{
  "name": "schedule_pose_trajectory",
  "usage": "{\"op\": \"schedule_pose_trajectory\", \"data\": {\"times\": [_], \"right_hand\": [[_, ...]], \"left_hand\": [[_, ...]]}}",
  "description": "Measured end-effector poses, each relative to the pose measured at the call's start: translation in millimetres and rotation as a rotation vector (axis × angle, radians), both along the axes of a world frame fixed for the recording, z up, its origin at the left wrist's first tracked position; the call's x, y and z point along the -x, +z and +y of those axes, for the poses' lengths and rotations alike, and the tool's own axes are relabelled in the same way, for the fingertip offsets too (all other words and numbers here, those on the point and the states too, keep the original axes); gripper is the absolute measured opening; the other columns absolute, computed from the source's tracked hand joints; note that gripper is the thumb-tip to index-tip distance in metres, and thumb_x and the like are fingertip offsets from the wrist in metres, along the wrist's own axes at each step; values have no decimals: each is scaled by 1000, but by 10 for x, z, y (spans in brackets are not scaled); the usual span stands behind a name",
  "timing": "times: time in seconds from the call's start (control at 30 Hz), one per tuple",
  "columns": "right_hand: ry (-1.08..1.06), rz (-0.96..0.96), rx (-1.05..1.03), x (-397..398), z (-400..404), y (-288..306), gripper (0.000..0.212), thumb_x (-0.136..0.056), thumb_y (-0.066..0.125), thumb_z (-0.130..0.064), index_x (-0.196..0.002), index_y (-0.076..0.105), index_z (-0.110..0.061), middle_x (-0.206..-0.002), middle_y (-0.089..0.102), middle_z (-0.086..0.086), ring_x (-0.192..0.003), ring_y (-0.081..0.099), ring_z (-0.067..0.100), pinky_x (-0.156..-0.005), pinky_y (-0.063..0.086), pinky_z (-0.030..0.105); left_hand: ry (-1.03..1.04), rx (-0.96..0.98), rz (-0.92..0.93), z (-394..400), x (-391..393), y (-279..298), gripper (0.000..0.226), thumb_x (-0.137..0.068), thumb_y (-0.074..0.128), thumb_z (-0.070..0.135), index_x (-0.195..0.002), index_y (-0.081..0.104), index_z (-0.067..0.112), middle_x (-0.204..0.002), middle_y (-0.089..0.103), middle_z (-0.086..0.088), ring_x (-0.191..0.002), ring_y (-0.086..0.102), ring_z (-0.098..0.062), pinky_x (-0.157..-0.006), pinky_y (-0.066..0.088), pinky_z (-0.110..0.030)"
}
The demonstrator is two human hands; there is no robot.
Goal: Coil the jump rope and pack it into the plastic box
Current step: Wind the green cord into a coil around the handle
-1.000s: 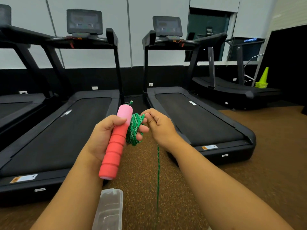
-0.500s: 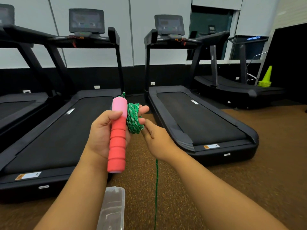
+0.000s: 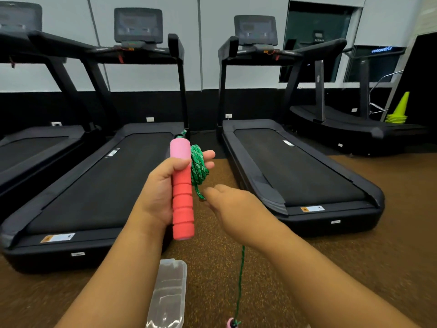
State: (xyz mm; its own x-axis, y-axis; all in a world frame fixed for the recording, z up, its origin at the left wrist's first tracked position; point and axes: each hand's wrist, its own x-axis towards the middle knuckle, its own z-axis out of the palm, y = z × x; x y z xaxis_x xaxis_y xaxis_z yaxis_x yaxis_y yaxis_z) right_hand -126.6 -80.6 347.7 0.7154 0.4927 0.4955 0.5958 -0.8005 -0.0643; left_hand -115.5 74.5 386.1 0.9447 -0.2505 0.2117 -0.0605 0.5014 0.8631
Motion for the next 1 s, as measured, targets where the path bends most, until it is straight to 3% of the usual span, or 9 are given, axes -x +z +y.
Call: {"op": "schedule_pose_trajectory", "data": {"times": [0.13, 0.23, 0.3, 0.43, 0.6, 0.67, 0.77, 0.87, 1.0], "right_hand": [[32, -128, 24, 24, -39, 135, 19, -100, 45, -23, -116, 53, -17, -99, 58, 5, -81, 57, 27, -60, 30, 33], [40, -178, 54, 16, -61, 193, 14, -97, 52, -23, -109, 57, -17, -99, 61, 4, -76, 60, 25, -53, 36, 32], [51, -216, 62, 24, -62, 240, 12, -94, 56, -26, -96, 59, -14, -87, 60, 5, -64, 58, 24, -47, 37, 30], [66, -225, 1, 56, -75, 351, 19, -88, 64, -31, -88, 59, -13, -80, 57, 2, -59, 41, 15, -49, 34, 29], [105, -64, -48, -6, -99, 496, 13, -86, 68, -17, -95, 59, -15, -89, 47, -5, -68, 53, 9, -60, 44, 27], [115, -23, -117, -59, -127, 546, 14, -87, 66, -10, -96, 59, -16, -89, 42, -11, -69, 49, 0, -62, 39, 16], [93, -21, -227, -112, -200, 667, 7, -90, 63, -15, -95, 60, -17, -91, 51, -6, -81, 51, 10, -71, 40, 19], [77, -32, -334, -186, -255, 726, 7, -88, 65, -16, -95, 62, -15, -89, 52, -7, -85, 50, 10, -73, 38, 15], [60, 3, -524, -311, -263, 623, 4, -90, 62, -16, -91, 63, -21, -84, 56, -8, -81, 51, 9, -71, 38, 16]], "left_hand": [[-28, -77, 19, -2, 67, 0, 52, -79, 49, 22, -120, 56, -9, -118, 65, -25, -108, 65, -27, -83, 57, -35], [-39, -136, 2, -53, 119, 23, 60, -93, 28, 10, -50, 68, -5, -48, 64, -15, -41, 63, -12, -39, 46, -14], [-42, -131, 9, -49, 142, 49, 65, -94, 29, 8, -38, 63, 1, -38, 56, -9, -31, 54, -9, -33, 41, -12], [-21, -125, 119, 20, 52, -15, 56, -90, 36, 10, -42, 66, 6, -42, 57, -3, -32, 52, -10, -36, 42, -13], [-165, -136, 106, 18, 149, 3, 13, -66, 54, 8, -60, 64, 0, -43, 56, -6, -31, 52, -12, -34, 41, -13], [-230, -110, 93, 55, 134, -17, 25, -68, 50, 10, -65, 70, -5, -51, 62, -17, -39, 60, -18, -38, 47, -16], [-324, -155, 67, 112, 103, -38, 61, -63, 70, 20, -113, 57, -13, -92, 64, -35, -75, 66, -37, -65, 57, -30], [-390, -149, 73, 151, 61, -83, 60, -58, 75, 21, -105, 62, -13, -91, 65, -34, -74, 66, -37, -63, 57, -28], [-486, -137, -12, 152, 71, -51, 50, -67, 65, 27, -100, 65, -10, -94, 65, -29, -80, 63, -35, -85, 51, -39]]}}
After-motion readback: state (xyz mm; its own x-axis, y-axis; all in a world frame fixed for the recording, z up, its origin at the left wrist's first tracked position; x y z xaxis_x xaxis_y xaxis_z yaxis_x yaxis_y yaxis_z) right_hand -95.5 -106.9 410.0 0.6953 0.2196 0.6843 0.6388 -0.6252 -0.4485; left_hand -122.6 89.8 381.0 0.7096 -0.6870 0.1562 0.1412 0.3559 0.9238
